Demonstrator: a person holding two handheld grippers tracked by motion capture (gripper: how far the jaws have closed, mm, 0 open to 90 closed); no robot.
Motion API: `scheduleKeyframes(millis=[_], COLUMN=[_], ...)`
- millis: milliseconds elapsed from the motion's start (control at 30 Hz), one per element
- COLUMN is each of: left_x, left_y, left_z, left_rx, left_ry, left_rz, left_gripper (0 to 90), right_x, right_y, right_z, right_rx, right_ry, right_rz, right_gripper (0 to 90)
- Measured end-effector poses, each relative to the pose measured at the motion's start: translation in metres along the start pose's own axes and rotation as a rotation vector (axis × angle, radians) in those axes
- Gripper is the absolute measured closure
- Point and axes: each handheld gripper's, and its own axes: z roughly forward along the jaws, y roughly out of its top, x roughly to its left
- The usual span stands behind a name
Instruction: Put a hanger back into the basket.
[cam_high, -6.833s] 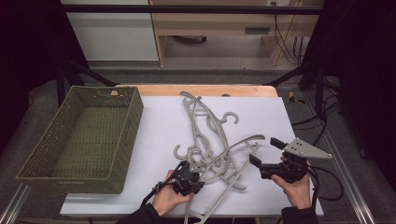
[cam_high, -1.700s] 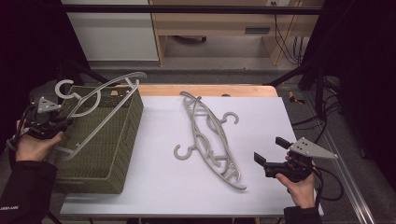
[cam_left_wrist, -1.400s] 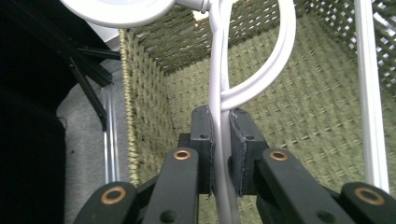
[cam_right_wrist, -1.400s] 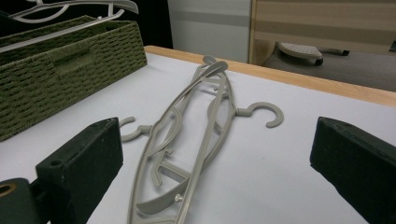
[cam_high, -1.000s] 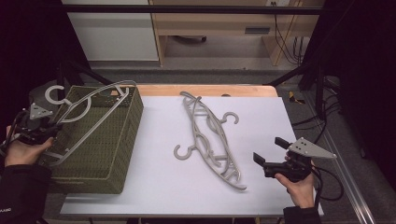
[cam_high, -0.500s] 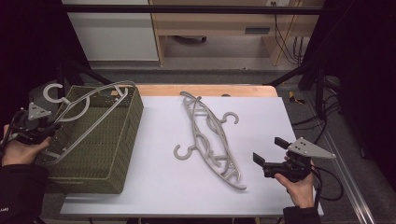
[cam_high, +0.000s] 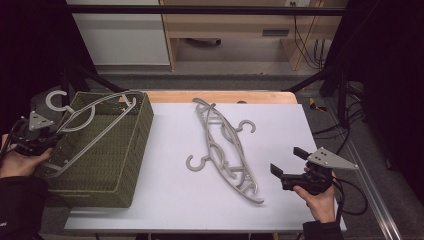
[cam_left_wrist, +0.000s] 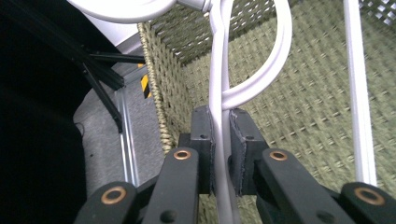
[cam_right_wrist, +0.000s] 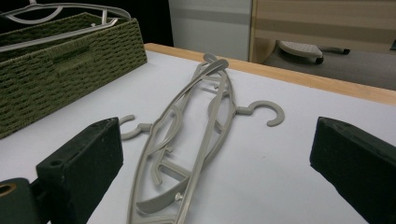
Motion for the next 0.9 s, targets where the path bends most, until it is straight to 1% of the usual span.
scheduleKeyframes(millis=[33, 100, 233, 267, 400, 433, 500, 600, 700, 733, 800, 867, 900], left_x=[0.000, 0.001, 0.003, 0.002, -0.004, -0.006, -0.009, -0.013, -0.019, -0.021, -0.023, -0.024, -0.024], left_y=[0.000, -0.003, -0.009, -0.010, -0.013, -0.013, -0.014, -0.016, -0.017, -0.018, -0.018, -0.018, -0.018], left_z=[0.001, 0.004, 0.007, 0.008, 0.015, 0.017, 0.020, 0.025, 0.031, 0.034, 0.037, 0.039, 0.039], left_rx=[0.010, 0.021, 0.026, 0.027, 0.056, 0.061, 0.067, 0.081, 0.102, 0.117, 0.130, 0.140, 0.143], left_ry=[0.002, 0.006, -0.009, -0.010, 0.001, 0.000, -0.007, -0.012, -0.015, -0.022, -0.017, -0.030, -0.030], left_rz=[0.011, 0.015, -0.012, -0.015, 0.000, 0.004, -0.009, -0.012, -0.002, -0.002, 0.006, -0.007, -0.006], left_gripper=[81.1, 81.1, 81.1, 81.1, 81.1, 81.1, 81.1, 81.0, 81.0, 81.0, 80.9, 80.9, 80.9], right_x=[0.000, 0.000, 0.000, 0.000, 0.001, 0.001, 0.001, 0.001, 0.001, 0.001, 0.001, 0.001, 0.001], right_y=[0.000, 0.000, 0.000, 0.000, 0.000, 0.000, 0.000, 0.000, 0.000, 0.000, 0.000, 0.000, 0.000], right_z=[0.000, 0.000, 0.000, 0.001, 0.002, 0.003, 0.003, 0.002, 0.001, 0.001, 0.002, 0.001, 0.001], right_rx=[0.000, -0.001, -0.001, 0.001, 0.006, 0.007, 0.007, 0.007, 0.004, 0.004, 0.004, 0.005, 0.004], right_ry=[0.000, 0.002, 0.003, 0.002, 0.004, 0.003, 0.003, 0.007, 0.008, 0.007, 0.007, 0.007, 0.007], right_rz=[0.000, 0.000, 0.003, 0.002, -0.001, -0.005, -0.005, -0.003, -0.003, -0.004, -0.001, -0.003, -0.004], right_gripper=[3.0, 2.9, 3.0, 3.0, 3.0, 3.0, 2.9, 3.0, 3.0, 2.9, 3.0, 2.9, 3.0])
